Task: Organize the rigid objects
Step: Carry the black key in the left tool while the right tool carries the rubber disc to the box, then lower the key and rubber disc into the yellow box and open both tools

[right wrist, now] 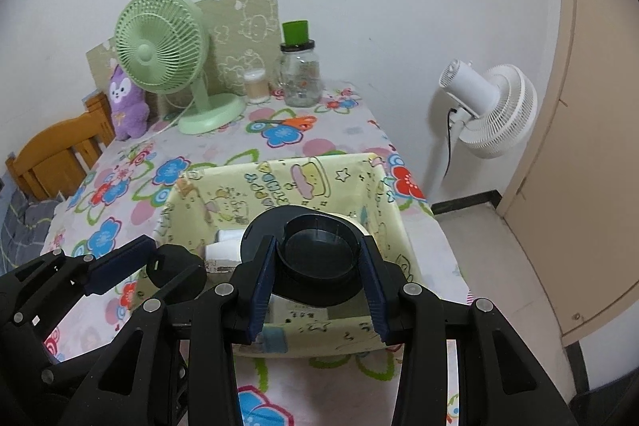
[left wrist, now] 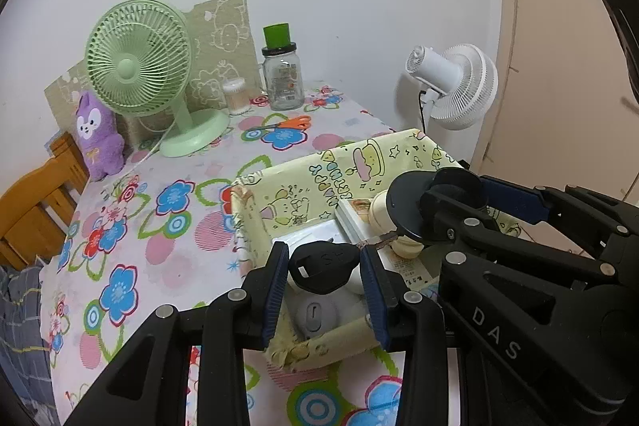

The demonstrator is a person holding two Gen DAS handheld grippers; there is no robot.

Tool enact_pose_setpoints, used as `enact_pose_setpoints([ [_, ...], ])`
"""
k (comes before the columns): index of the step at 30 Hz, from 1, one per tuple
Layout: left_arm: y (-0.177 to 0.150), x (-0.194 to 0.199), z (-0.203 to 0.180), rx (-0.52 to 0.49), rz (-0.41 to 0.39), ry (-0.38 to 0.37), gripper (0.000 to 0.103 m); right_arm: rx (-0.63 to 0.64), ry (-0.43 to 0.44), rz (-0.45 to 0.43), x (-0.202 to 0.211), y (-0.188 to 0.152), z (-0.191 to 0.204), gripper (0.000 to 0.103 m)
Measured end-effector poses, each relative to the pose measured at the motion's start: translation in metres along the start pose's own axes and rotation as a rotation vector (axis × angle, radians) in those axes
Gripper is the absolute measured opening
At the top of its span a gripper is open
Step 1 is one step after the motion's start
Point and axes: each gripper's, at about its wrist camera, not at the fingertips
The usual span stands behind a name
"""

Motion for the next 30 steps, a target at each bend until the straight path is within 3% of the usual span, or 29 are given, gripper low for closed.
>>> enact_pose_setpoints([
  [30,0.009,-0.06,0.003,0.025,0.117,0.03,0.038,-0.004,-0.011,0.098,-0.057,0.008,-0.01,0.044],
])
Point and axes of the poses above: each gripper's, at about its wrist camera, not at the fingertips, and x roughly against the way its jaws point, z to its left, y to its top, and after that the axes turned 6 degrees about -x, right-handed
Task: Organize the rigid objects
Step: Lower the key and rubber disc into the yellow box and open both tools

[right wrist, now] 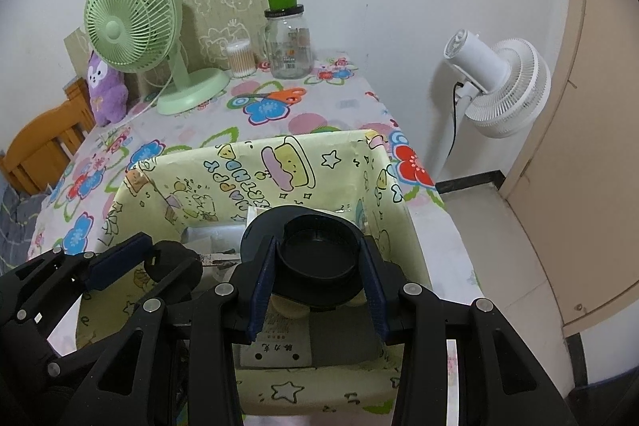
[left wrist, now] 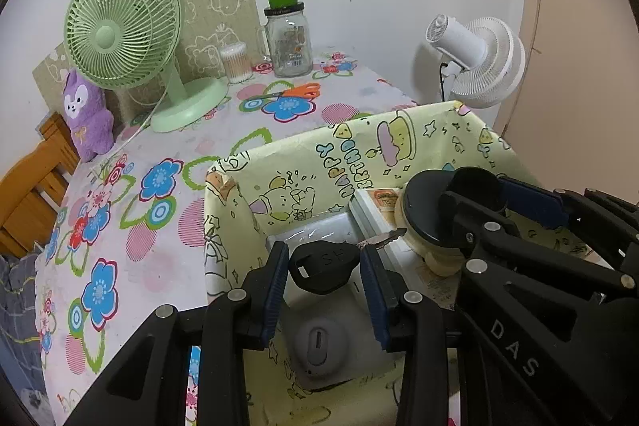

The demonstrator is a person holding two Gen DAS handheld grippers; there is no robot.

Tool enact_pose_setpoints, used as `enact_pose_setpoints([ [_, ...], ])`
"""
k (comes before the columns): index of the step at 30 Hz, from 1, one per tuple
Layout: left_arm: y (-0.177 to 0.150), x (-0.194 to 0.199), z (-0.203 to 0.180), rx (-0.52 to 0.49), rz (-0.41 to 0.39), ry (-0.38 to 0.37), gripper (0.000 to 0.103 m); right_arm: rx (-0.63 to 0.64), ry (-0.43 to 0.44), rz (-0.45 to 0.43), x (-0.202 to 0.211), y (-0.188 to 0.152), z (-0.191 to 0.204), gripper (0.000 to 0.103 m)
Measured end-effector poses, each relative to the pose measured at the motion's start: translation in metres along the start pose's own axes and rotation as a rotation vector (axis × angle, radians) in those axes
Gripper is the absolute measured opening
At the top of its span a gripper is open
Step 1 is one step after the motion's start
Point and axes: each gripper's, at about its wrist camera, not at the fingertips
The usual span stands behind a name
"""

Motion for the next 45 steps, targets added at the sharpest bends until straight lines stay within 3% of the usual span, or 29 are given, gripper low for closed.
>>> enact_pose_setpoints([
  [12,0.004,-0.01,-0.003,-0.017,0.012,0.028,0.039,0.023,-0.008,0.003,-0.009,0.003,0.004,0.045],
  [27,0.004,-0.009,-0.004,-0.025,0.016,0.003,0.053,0.037,0.001,0.01,-0.014,0.005,0.007,0.046],
  [30,0.004,-0.007,-0.005,-0.016,0.012,0.002,0.057,0.026,-0.008,0.002,-0.011,0.005,0.006,0.057],
  [37,0.0,0.004,-0.005,0.002,0.005,0.011,0.068,-0.009,0.009,-0.004,-0.001,0.001,0.002,0.063],
  [45,-0.008,0.023,-0.009,-0.026,-0.025,0.009,0.079,-0.012,0.0,-0.027,0.015,-0.008,0.005,0.077],
])
Point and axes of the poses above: each gripper's, at about its wrist camera, not at the fingertips, and x roughly against the way its jaws point, z to its left, y to its top, and after that the axes turned 6 degrees about -x, right-handed
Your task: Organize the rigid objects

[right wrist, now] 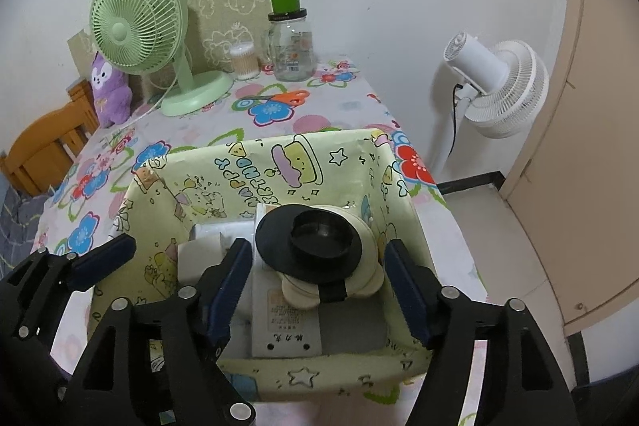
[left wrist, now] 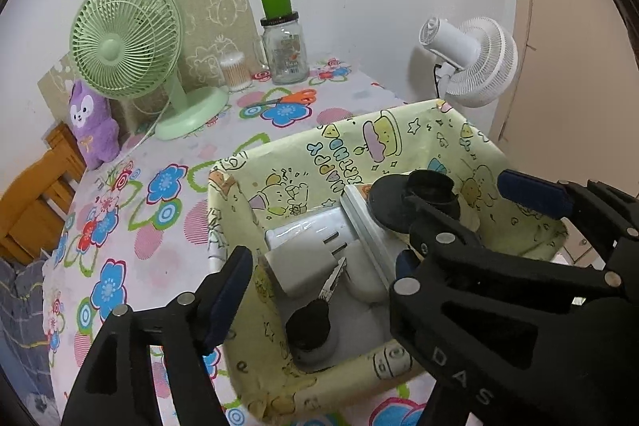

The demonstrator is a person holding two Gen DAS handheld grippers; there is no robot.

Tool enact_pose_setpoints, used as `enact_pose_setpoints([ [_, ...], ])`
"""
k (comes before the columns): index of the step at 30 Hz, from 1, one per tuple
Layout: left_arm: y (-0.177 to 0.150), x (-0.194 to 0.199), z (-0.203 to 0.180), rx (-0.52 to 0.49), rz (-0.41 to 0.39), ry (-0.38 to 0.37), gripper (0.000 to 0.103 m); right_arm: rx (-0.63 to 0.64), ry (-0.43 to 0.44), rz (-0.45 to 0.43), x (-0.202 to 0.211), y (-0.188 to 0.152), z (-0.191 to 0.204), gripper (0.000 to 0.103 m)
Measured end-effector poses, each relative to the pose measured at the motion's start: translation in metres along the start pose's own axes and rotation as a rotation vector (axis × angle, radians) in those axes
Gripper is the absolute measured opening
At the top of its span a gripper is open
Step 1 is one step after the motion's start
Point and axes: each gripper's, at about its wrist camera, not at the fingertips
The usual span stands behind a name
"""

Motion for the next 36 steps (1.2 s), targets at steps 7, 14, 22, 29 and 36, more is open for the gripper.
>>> enact_pose_setpoints([
  [7,-0.008,0.014,0.002,-0.013,-0.024,0.002,0.079,-0.016,0.0,-0.014,0.013,-0.008,0.002,0.082],
  [14,-0.018,0.03,0.004,-0.021,-0.055,0.005,0.079,-0.037,-0.004,-0.033,0.03,-0.018,0.006,0.086],
  [22,-0.03,0.05,0.006,-0.024,-0.076,-0.01,0.085,-0.017,-0.027,-0.076,0.055,-0.031,0.014,0.087],
  [29,-0.043,0.07,0.013,-0.013,-0.107,0.009,0.089,-0.006,-0.012,-0.092,0.071,-0.04,0.025,0.089],
  [36,-0.057,0.091,0.026,0.015,-0.145,0.034,0.096,0.018,0.012,-0.119,0.087,-0.048,0.04,0.092],
])
Point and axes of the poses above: each gripper's, at about its wrist camera, not at the fingertips, and x roughly against the way its jaws point, z to its left, y to its top, and after that the axes turned 6 degrees about -x, right-handed
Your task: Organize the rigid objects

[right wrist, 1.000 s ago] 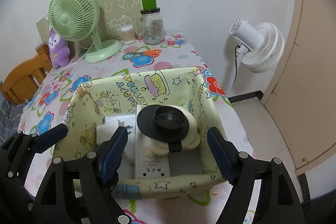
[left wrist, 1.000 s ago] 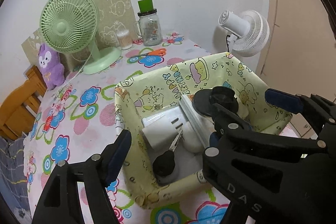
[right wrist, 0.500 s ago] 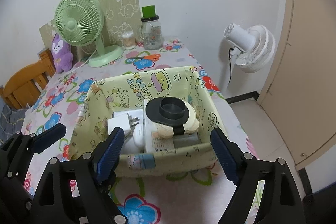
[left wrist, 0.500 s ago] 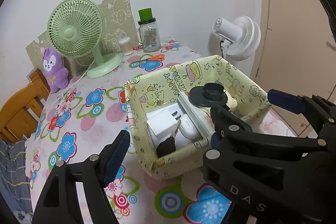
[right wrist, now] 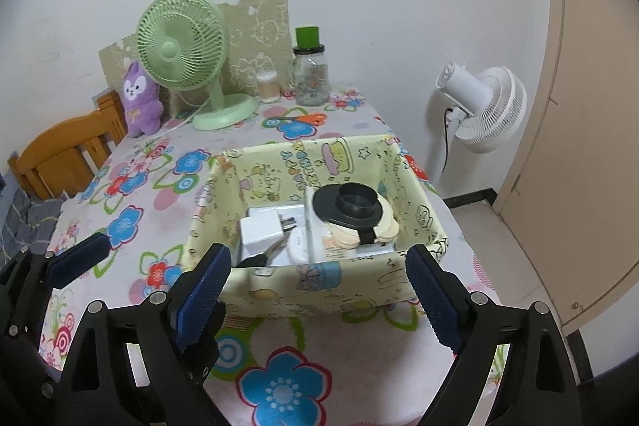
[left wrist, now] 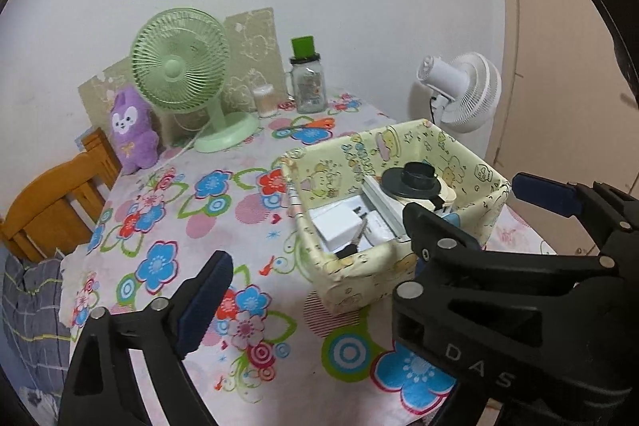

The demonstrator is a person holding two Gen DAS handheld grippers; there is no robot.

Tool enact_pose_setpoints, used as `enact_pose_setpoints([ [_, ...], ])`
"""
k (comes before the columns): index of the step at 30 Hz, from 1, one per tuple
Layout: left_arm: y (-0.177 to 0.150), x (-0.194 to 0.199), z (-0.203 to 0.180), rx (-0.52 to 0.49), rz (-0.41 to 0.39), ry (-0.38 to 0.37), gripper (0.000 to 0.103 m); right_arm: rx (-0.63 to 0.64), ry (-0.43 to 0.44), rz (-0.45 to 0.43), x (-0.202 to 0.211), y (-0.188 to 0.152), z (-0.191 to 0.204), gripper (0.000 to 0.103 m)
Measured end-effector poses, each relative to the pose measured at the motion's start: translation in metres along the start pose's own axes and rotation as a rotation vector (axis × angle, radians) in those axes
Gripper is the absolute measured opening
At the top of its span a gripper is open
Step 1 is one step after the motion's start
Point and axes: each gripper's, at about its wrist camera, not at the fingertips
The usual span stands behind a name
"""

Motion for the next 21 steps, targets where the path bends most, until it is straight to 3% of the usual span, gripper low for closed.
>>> enact_pose_setpoints([
  [17,-0.031,0.034,0.037,0.084,-0.041,0.072,0.1,0.011,0.033,-0.072,0.027,-0.02,0.022,0.097],
  [21,-0.037,0.041,0.043,0.106,-0.045,0.088,0.101,0.019,0.005,-0.107,0.034,-0.024,0.021,0.097],
])
Point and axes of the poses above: each gripper's, at about its wrist camera, not at the fingertips, and x roughly against the way its jaws point, z to its left, y to its top, and after that the axes turned 6 degrees about -x, right-handed
